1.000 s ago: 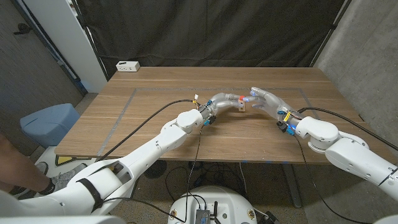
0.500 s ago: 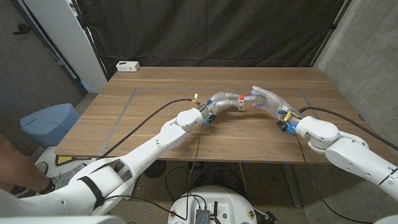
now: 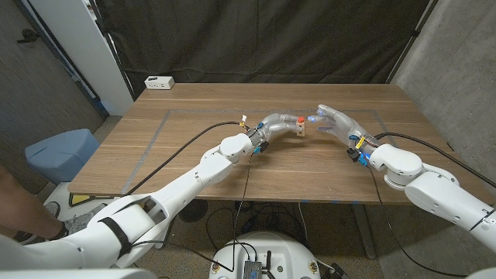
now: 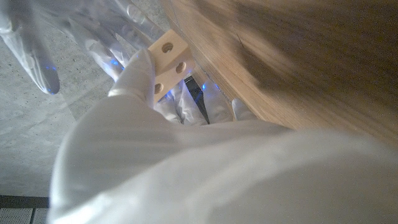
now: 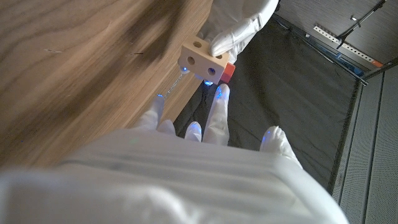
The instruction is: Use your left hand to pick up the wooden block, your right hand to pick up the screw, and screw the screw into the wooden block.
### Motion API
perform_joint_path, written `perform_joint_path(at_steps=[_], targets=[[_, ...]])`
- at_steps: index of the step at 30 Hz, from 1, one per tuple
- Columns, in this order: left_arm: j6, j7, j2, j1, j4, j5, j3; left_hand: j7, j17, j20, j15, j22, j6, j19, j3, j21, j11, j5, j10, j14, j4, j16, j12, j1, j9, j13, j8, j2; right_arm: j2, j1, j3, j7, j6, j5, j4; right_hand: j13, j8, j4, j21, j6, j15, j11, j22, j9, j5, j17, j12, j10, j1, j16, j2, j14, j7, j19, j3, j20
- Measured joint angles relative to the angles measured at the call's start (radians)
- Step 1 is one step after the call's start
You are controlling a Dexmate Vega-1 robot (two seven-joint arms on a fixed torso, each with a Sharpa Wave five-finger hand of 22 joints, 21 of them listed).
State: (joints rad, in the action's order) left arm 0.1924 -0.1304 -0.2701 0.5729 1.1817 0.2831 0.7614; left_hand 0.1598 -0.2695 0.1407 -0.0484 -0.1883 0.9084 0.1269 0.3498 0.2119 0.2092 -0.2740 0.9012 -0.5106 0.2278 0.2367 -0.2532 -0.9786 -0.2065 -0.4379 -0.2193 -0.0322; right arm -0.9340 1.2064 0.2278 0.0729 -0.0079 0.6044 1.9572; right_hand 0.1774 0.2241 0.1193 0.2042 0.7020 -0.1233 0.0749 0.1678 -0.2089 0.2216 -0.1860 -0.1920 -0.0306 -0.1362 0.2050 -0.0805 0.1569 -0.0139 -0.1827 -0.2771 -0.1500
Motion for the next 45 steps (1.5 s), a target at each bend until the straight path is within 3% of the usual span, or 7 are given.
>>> perform_joint_path(at_steps=[8,17,30,45], targets=[[0.0,-0.001,0.0,0.0,0.0,-0.001,0.001,0.0,0.0,0.0,0.0,0.0,0.0,0.0,0.0,0.0,0.0,0.001,0.0,0.0,0.0,0.0,0.0,0.0,-0.001,0.0,0.0,0.0,0.011,-0.003,0.0,0.002,0.016,-0.007,-0.014,0.002,-0.025,0.0,-0.003,-0.058,0.0,-0.002,0.0,-0.003,0.0,0.0,0.011,-0.035,-0.005,0.0,0.005,0.0,-0.015,-0.004,0.0,-0.006],[-0.003,0.002,-0.002,0.002,0.012,-0.004,0.003,0.0,0.0,0.0,0.0,0.0,0.0,0.0,0.0,0.0,0.001,0.001,-0.001,0.0,0.0,0.0,0.0,0.0,-0.001,0.0,0.0,0.0,0.025,-0.019,0.009,-0.008,0.023,-0.011,-0.035,0.002,-0.043,0.0,-0.02,-0.135,-0.009,0.001,0.0,-0.003,0.0,-0.003,0.019,-0.088,-0.005,-0.014,0.005,0.009,-0.028,0.024,0.0,-0.034],[-0.013,0.01,-0.009,0.015,0.036,-0.008,0.004,0.001,0.0,0.0,0.0,0.0,0.001,0.0,0.0,0.0,0.001,0.0,0.006,0.0,0.0,0.0,0.0,0.0,0.0,0.0,0.0,0.0,0.027,-0.042,0.028,-0.047,0.028,-0.01,-0.054,0.002,-0.047,-0.007,-0.027,-0.181,-0.014,-0.003,0.0,0.0,0.0,-0.003,0.019,-0.14,0.002,-0.02,0.012,0.015,-0.042,0.064,0.007,-0.041],[-0.018,0.02,-0.015,0.024,0.055,-0.011,0.005,0.001,0.0,0.0,0.0,0.0,0.001,0.0,0.0,0.0,0.001,0.0,0.005,0.0,0.0,0.0,0.0,0.0,-0.001,0.0,0.0,0.0,0.017,-0.069,0.049,-0.099,0.029,0.0,-0.067,0.002,-0.04,-0.014,-0.027,-0.184,-0.014,-0.003,0.0,0.0,0.0,-0.007,0.019,-0.14,0.016,-0.02,0.013,0.015,-0.045,0.085,0.014,-0.041]])
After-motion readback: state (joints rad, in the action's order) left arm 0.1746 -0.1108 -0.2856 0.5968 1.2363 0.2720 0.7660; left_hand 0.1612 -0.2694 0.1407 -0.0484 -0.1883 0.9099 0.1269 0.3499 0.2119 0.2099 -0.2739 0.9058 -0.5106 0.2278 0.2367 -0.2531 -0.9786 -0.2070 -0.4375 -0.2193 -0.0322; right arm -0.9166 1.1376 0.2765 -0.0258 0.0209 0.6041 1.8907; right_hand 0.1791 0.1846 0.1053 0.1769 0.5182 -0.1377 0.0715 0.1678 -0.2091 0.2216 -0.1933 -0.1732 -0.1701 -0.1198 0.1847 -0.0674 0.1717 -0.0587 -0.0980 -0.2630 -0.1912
